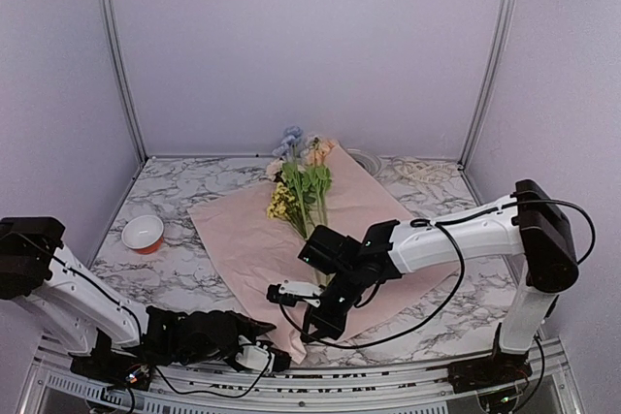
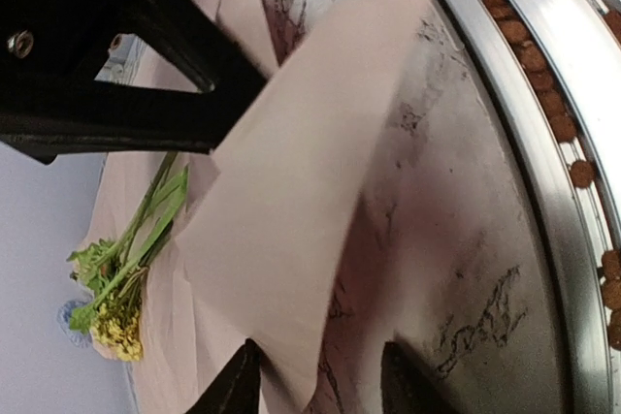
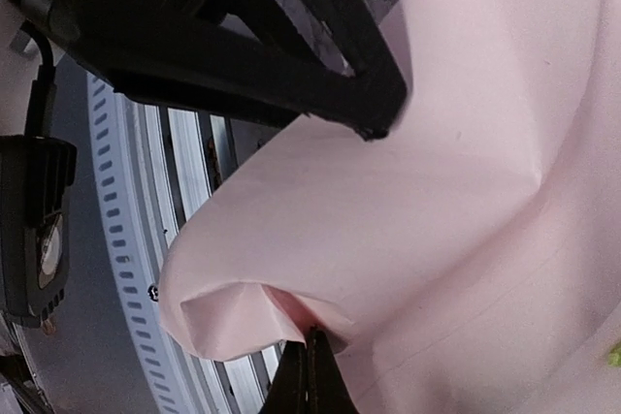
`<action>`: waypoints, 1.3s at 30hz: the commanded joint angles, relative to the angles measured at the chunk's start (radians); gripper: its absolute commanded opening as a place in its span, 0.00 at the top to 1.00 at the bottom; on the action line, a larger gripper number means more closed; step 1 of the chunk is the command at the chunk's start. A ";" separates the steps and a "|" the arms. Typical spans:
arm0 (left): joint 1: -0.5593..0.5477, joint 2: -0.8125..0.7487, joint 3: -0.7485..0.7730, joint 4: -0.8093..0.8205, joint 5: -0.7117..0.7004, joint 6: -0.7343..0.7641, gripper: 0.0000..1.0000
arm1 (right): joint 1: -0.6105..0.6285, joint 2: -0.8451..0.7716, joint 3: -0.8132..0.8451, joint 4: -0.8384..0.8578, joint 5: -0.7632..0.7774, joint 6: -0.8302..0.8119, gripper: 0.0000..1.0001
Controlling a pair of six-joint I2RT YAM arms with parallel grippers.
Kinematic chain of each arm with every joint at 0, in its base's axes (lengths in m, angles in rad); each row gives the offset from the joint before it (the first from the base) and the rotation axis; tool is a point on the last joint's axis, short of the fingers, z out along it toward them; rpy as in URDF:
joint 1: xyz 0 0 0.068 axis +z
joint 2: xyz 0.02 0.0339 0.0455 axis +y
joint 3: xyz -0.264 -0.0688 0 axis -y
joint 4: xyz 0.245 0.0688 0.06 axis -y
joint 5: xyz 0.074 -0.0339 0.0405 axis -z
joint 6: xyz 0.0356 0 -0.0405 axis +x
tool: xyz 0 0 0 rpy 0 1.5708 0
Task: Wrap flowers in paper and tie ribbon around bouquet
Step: Pick up the bottom corner of the flattened wrapping paper from the center of the board.
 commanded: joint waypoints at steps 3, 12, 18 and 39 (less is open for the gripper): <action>-0.004 0.007 0.019 0.084 -0.029 -0.026 0.69 | -0.006 -0.018 -0.029 -0.014 -0.036 0.016 1.00; 0.022 -0.012 -0.036 0.195 0.026 -0.025 0.57 | -0.011 -0.014 -0.015 -0.008 -0.050 0.016 1.00; 0.026 0.044 -0.004 0.239 0.047 -0.023 0.72 | -0.014 -0.018 -0.017 -0.012 -0.048 0.017 1.00; 0.027 -0.012 0.094 -0.113 0.244 -0.245 1.00 | -0.177 -0.099 -0.097 0.181 0.056 0.205 0.67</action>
